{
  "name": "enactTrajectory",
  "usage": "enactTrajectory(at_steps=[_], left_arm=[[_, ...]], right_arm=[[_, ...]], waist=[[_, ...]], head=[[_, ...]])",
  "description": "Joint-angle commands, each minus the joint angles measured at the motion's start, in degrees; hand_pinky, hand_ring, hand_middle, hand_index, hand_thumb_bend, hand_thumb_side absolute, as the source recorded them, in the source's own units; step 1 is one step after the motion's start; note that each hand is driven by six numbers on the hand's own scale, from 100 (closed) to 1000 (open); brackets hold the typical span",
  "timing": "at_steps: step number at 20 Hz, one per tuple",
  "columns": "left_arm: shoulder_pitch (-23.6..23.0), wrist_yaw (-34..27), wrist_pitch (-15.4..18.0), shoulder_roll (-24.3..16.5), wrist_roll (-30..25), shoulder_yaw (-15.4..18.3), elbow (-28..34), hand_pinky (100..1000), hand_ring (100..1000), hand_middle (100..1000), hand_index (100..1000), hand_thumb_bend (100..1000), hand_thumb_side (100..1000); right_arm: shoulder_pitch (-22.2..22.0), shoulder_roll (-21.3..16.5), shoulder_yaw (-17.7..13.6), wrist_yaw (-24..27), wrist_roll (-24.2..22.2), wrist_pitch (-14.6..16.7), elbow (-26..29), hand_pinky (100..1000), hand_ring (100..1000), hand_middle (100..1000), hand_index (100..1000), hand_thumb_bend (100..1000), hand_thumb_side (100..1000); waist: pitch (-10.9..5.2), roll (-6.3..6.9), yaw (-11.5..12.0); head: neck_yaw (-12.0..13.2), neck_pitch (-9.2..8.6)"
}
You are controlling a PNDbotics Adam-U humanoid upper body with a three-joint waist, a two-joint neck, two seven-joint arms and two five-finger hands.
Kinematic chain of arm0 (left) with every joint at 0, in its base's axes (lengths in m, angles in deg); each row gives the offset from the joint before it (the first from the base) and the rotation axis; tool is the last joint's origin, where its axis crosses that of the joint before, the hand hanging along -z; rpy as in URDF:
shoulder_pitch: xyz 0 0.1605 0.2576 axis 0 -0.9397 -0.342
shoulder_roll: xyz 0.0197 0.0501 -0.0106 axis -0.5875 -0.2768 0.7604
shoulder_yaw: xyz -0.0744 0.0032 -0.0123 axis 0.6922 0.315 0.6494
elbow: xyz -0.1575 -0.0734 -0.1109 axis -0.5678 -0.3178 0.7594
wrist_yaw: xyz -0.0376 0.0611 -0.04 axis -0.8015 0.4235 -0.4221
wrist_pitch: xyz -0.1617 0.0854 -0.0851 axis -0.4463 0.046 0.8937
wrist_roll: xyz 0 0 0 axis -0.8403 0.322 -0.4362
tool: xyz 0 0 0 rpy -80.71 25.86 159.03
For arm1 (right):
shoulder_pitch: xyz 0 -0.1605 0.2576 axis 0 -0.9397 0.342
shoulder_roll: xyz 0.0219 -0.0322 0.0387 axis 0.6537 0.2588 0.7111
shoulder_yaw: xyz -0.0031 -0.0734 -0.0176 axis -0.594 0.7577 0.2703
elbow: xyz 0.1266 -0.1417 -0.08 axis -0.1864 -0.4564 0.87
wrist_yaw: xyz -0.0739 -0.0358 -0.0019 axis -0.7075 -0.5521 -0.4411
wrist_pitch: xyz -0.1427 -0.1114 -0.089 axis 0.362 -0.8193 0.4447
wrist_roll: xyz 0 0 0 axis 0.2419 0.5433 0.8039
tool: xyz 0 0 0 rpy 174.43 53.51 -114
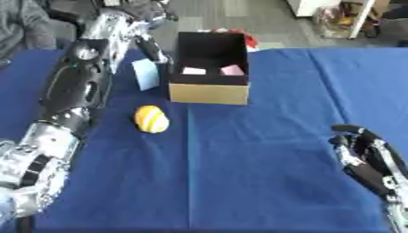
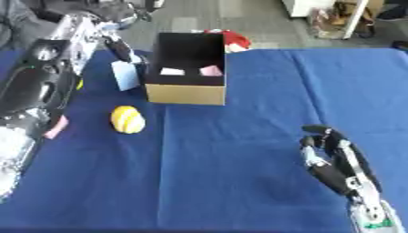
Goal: Pick up objects on the table and place them in the box.
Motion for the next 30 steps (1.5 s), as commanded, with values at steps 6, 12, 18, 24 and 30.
enactTrajectory(at_steps=[6, 12, 18, 24, 30], left_arm=[[-5.3, 0.0, 10.4, -14.7, -5.7, -6.1, 0.9, 946, 864, 834, 901, 858, 475], [-11.1, -1.3, 14.6, -18.3, -6.8, -8.7, 1.2, 940, 855, 816, 889, 857, 481], [-13.0, -2.1, 16.6, -19.7, -8.6, -9.6, -0.3, 938, 855, 812, 886, 856, 474], [-13.7, -4.1, 19.2, -21.2, -10.9, -10.9, -1.4, 937, 859, 814, 886, 852, 467], [-14.8, -3.1, 19.7, -20.0, -10.1, -11.6, -3.0, 920, 835, 790, 863, 856, 453]], right_arm=[[-0.1, -1.8, -0.8, -0.6, 0.6, 0.0, 0.5, 756, 667, 741, 750, 100, 307], [-0.1, -1.9, -0.9, -0.9, 0.7, 0.0, 0.4, 756, 667, 741, 750, 100, 309], [-0.1, -2.0, -1.1, -1.0, 0.8, 0.0, 0.3, 756, 667, 741, 750, 100, 308], [-0.3, -2.3, -1.2, -1.1, 0.9, 0.0, 0.2, 756, 667, 741, 751, 100, 307], [-0.3, -2.1, -1.1, -1.2, 0.8, 0.0, 0.2, 756, 668, 741, 751, 100, 307]], waist=[[-0.9, 1.34, 0.8], [-1.05, 1.55, 1.0], [-1.03, 1.6, 1.1], [-1.05, 1.92, 1.4], [-1.11, 1.98, 1.4]], head=[[-1.0, 0.24], [3.1, 0.24], [5.2, 0.24], [5.0, 0.24], [5.0, 0.24]])
